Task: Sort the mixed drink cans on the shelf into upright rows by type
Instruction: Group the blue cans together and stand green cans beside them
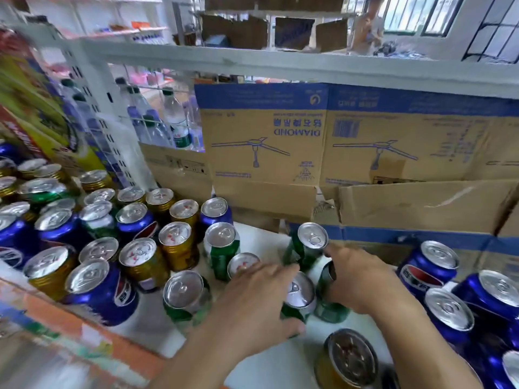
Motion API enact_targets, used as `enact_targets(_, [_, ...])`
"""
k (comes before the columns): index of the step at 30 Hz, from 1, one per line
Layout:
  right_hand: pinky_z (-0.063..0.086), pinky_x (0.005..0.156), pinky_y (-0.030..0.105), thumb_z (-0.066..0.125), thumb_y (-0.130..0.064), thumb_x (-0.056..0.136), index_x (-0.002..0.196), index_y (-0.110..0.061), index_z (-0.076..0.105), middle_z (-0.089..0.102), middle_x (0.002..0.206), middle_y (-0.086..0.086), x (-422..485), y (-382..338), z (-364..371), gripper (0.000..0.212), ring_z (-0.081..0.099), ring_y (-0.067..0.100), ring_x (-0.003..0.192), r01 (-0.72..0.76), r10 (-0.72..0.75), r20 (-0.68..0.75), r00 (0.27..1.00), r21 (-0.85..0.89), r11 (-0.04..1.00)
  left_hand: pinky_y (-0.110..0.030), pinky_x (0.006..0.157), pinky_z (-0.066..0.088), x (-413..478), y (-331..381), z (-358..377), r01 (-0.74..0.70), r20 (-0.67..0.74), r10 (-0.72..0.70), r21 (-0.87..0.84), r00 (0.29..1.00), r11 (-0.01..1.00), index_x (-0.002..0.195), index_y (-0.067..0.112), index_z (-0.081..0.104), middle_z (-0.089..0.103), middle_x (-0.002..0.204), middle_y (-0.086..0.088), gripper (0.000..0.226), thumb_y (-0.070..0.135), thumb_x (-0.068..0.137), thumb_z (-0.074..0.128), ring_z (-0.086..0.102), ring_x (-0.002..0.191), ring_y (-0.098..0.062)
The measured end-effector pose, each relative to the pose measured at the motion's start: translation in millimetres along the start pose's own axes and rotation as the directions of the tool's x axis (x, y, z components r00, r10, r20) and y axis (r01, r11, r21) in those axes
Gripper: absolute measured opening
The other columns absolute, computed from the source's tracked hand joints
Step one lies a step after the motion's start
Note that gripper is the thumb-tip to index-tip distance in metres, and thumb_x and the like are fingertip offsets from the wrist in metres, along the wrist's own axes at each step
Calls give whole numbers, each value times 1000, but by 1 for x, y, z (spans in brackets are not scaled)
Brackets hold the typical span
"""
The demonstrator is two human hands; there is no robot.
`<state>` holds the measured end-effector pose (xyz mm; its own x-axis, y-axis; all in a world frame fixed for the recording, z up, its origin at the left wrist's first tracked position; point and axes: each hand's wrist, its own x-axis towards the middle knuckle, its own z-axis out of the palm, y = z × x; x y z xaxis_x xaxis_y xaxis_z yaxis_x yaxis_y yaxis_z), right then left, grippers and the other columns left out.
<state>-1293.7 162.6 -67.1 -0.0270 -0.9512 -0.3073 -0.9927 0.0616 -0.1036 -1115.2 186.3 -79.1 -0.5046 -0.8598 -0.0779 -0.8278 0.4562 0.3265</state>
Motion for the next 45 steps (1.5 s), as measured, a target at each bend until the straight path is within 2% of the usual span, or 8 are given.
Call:
enact_targets(4, [48, 84, 30, 64, -20, 79, 130, -25, 46, 57, 123, 3, -2, -2, 2, 55, 57, 23, 111, -86, 85, 18, 996, 131, 988, -38, 103, 38, 9, -1, 11, -15, 22, 15, 32, 1000, 999, 146, 28, 21, 43, 141, 1, 86, 55, 79, 67, 39, 130, -22])
enact_targets(10, [50, 75, 33, 72, -25, 72, 119, -34, 54, 65, 109, -4, -17, -8, 8, 51, 60, 21, 96, -122, 160, -150, 976, 237, 964, -38, 92, 42, 6, -7, 2, -72, -22, 72, -10, 997, 997, 125, 31, 40, 53, 120, 6, 63, 54, 74, 69, 48, 115, -20])
enact_targets(15, [54, 76, 39, 78, -33, 66, 107, -34, 62, 68, 96, -6, -29, -18, -11, 44, 62, 21, 89, -34, 135, -264, 955, 355, 934, -25, 88, 42, -16, -17, -35, -121, -139, 91, -221, 986, 968, 121, 45, 39, 50, 107, 23, 63, 59, 67, 69, 42, 103, 1])
enact_targets(22, [51, 64, 28, 80, -23, 67, 88, -36, 59, 61, 82, -15, -29, -45, -38, 32, 58, 3, 75, 226, 64, -462, 884, 545, 807, -7, 74, 43, -34, -46, -91, -158, -412, -2, -356, 911, 921, 112, 52, 49, 60, 101, 33, 67, 68, 50, 69, 55, 97, 10])
enact_targets(27, [53, 74, 36, 80, -21, 70, 112, -20, 64, 63, 95, -6, -6, -67, -19, 45, 62, 16, 86, 317, 28, -561, 827, 509, 800, -14, 78, 36, -16, -62, -114, -96, -577, -45, -212, 815, 973, 121, 40, 53, 56, 108, 24, 73, 67, 56, 71, 49, 96, 2])
enact_targets(33, [43, 66, 39, 75, -27, 75, 97, -12, 54, 53, 95, 1, 23, -80, 5, 34, 50, 28, 86, 267, -55, -519, 853, 343, 901, -29, 89, 37, 30, -72, -103, 29, -423, -96, -163, 901, 986, 137, 39, 40, 53, 131, 9, 77, 53, 71, 76, 47, 118, -14])
enact_targets(39, [46, 89, 38, 71, -29, 83, 132, -19, 48, 57, 129, 4, 32, -85, 13, 55, 54, 28, 113, 207, -87, -410, 908, 258, 944, -32, 88, 42, 72, -80, -88, 44, -271, -59, -60, 961, 997, 137, 32, 39, 55, 130, 4, 75, 50, 74, 76, 51, 117, -20])
enact_targets(45, [48, 82, 36, 68, -30, 85, 122, -21, 54, 56, 123, 1, 37, -81, 17, 40, 55, 26, 109, 199, -85, -393, 916, 259, 945, -34, 78, 39, 92, -93, -62, 80, -149, -67, 81, 987, 994, 131, 27, 44, 59, 124, -2, 62, 44, 78, 72, 56, 110, -29])
